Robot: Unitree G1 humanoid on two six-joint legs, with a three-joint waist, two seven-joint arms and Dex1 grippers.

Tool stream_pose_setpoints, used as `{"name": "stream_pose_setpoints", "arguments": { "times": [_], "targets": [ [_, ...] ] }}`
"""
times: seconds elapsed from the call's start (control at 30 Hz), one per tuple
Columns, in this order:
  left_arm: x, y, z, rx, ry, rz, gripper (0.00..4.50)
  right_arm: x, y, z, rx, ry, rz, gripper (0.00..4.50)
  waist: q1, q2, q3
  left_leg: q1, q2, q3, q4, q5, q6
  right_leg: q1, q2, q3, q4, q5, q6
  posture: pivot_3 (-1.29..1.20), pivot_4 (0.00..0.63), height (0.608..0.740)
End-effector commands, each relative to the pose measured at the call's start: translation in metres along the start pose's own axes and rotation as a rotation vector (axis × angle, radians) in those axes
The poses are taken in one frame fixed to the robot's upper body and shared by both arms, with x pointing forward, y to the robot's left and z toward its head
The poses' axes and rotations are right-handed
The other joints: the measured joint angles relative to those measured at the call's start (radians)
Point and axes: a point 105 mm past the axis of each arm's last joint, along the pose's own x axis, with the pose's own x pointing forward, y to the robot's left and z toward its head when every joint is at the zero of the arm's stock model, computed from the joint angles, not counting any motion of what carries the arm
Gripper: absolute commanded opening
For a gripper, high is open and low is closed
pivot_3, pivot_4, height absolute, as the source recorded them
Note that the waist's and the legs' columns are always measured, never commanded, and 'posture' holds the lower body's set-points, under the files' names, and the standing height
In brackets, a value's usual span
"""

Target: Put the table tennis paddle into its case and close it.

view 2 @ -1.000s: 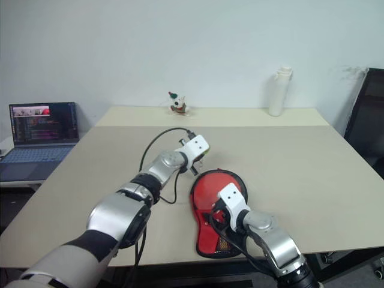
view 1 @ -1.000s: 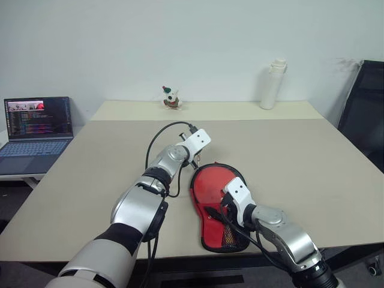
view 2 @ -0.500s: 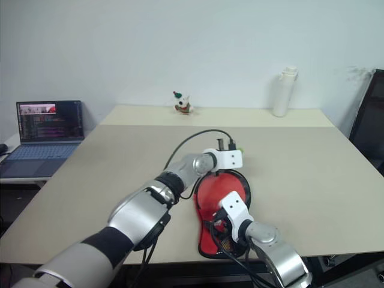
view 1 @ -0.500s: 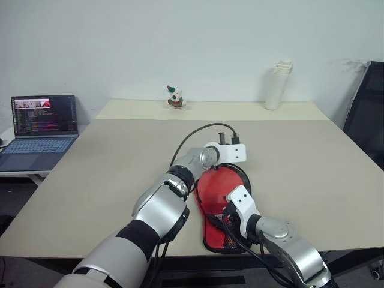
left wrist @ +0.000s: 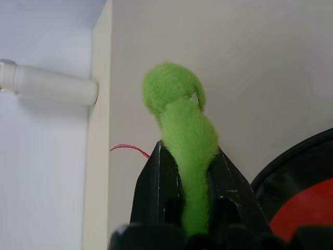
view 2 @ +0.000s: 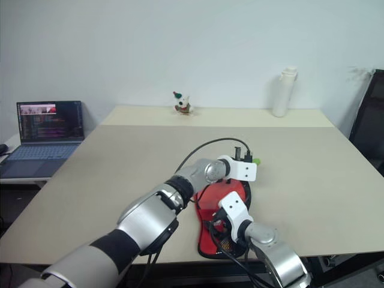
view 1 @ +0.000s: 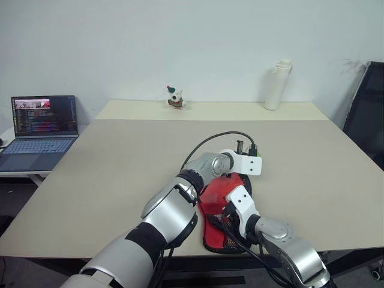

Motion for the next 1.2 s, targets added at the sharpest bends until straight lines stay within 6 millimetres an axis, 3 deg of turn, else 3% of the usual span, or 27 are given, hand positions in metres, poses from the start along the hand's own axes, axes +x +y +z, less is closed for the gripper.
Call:
{"name": "stream_pose_setpoints", "arguments": {
  "times": [0.03,0.23,0.37,0.53,0.7,0.83,1.0,1.07,1.2],
  "targets": [
    [0.004,0.006,0.031,-0.012,-0.121,0.000,0.13,0.008,0.017,-0.046,0.089,0.183,0.071,4.50,0.000,0.000,0.000,0.000,0.000,0.000,0.000,0.000,0.000,0.000,0.000,0.000,0.000,0.000,0.000,0.00,0.150,0.740],
    [0.003,-0.007,0.025,0.015,-0.116,-0.061,2.19,0.011,0.013,-0.046,0.078,0.183,0.070,4.50,-0.001,0.000,-0.001,0.000,0.000,0.000,0.000,0.000,0.000,0.000,0.000,0.000,0.000,0.000,0.000,0.00,0.150,0.740],
    [-0.003,-0.009,0.008,-0.006,-0.087,-0.049,3.59,0.013,0.007,-0.044,0.070,0.182,0.066,4.50,-0.011,0.001,-0.005,0.002,0.000,0.000,0.000,0.000,0.000,0.001,0.000,0.001,0.001,0.000,0.000,0.00,0.150,0.740],
    [-0.019,0.014,-0.014,-0.163,-0.094,0.057,3.59,0.014,-0.003,-0.034,0.079,0.152,0.066,4.50,-0.020,0.001,-0.006,0.003,0.001,-0.002,0.001,0.000,0.000,0.001,0.001,0.001,0.003,0.000,0.000,0.00,0.150,0.740],
    [-0.045,0.033,-0.047,-0.388,-0.120,0.148,3.59,0.001,-0.001,-0.013,0.108,0.081,0.123,4.50,-0.020,0.001,-0.006,0.002,0.001,-0.002,0.001,0.000,0.000,0.001,0.000,0.001,0.002,0.000,0.000,0.00,0.150,0.740],
    [-0.066,0.028,-0.073,-0.585,-0.156,0.158,3.59,-0.022,-0.001,0.015,0.113,-0.003,0.177,4.50,-0.020,0.001,-0.005,0.001,0.001,-0.002,0.000,0.000,0.000,0.000,0.000,0.001,0.001,0.000,0.000,0.00,0.150,0.740],
    [-0.082,0.022,-0.087,-0.770,-0.227,0.164,3.59,-0.039,-0.008,0.030,0.084,-0.028,0.191,4.50,-0.018,0.001,-0.004,-0.001,0.000,-0.003,0.000,0.000,0.000,-0.001,0.000,0.000,0.001,0.001,-0.002,0.00,0.150,0.740],
    [-0.087,0.018,-0.089,-0.846,-0.264,0.152,3.59,-0.042,-0.012,0.034,0.076,-0.035,0.183,4.50,-0.018,0.001,-0.004,-0.001,0.000,-0.003,0.000,0.000,0.000,-0.001,0.000,0.000,0.001,0.001,-0.002,0.00,0.150,0.740],
    [-0.091,0.002,-0.074,-0.919,-0.392,0.034,3.59,-0.047,-0.022,0.047,0.069,-0.078,0.171,4.50,-0.019,0.001,-0.004,-0.001,0.000,-0.003,0.000,0.000,0.000,-0.001,0.000,0.001,0.001,0.001,-0.001,0.00,0.150,0.740]
  ]
}}
